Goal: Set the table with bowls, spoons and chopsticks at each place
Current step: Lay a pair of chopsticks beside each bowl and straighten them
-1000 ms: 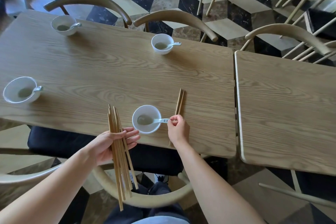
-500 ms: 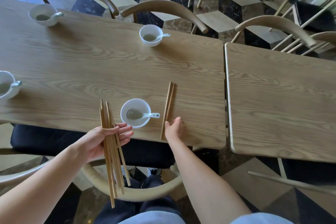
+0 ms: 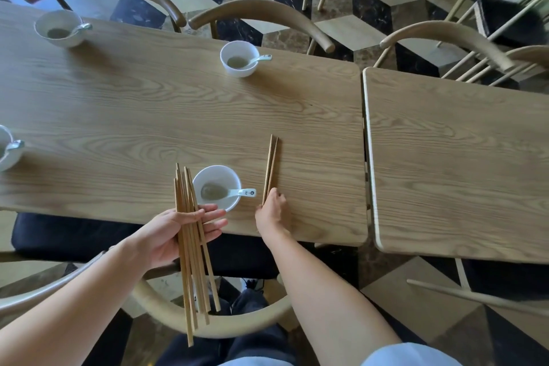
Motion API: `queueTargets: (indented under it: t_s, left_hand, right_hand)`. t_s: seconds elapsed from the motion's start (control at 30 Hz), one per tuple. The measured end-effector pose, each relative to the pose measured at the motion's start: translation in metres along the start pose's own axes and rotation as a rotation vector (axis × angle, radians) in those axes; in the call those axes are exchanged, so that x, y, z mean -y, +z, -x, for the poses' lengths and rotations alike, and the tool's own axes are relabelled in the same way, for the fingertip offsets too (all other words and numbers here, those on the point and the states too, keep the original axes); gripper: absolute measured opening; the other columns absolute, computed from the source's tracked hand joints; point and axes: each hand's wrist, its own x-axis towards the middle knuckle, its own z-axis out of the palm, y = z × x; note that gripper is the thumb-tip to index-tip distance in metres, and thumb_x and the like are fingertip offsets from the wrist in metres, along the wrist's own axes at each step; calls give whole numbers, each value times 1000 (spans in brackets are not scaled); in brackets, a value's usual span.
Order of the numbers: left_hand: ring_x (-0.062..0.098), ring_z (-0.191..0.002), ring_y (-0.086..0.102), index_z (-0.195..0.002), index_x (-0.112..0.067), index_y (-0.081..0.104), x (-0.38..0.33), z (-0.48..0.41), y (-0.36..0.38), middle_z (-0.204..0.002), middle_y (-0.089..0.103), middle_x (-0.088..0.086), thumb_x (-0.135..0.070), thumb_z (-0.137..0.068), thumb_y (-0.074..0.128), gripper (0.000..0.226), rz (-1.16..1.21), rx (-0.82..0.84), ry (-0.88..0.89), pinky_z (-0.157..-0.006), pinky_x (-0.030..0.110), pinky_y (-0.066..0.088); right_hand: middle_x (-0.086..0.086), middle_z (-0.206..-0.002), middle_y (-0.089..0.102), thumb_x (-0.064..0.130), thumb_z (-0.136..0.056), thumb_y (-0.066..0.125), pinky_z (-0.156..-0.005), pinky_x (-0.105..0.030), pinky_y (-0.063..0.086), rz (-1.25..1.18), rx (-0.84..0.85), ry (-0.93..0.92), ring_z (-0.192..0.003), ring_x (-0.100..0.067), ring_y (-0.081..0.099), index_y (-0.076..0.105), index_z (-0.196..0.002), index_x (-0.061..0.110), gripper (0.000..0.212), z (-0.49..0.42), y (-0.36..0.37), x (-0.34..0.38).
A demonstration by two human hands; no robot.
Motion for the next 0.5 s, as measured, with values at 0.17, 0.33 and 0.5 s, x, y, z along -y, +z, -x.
queueTargets:
  t_s: [0.17, 0.33, 0.5]
  left_hand:
    - [37, -114, 68, -129, 5, 55, -2, -2, 0, -127, 67, 22, -1, -101, 41, 32, 6, -17, 5, -92, 52, 55]
    - [37, -112, 68, -129, 6, 55, -5, -2, 2, -126, 67, 23, -1, -101, 41, 32, 10, -25, 16, -91, 52, 55]
    - [37, -109, 69, -130, 6, 55, -13, -4, 6, -125, 68, 23, 0, -101, 42, 32, 5, -34, 20, -87, 51, 58]
  right_hand:
    - [-6, -115, 59, 14, -94, 55, -83, -39, 50, -36, 0, 43, -103, -31, 63, 51, -106, 12, 12, 0, -5, -4]
    - [-8, -120, 56, 15, -93, 58, -85, -36, 49, 4, -11, -15, -108, -29, 61, 52, -106, 9, 16, -3, -9, -4]
    - [-14, -123, 52, 22, -94, 57, -94, -37, 44, -117, -1, -5, -115, -32, 54, 43, -96, 12, 17, -14, -12, 5]
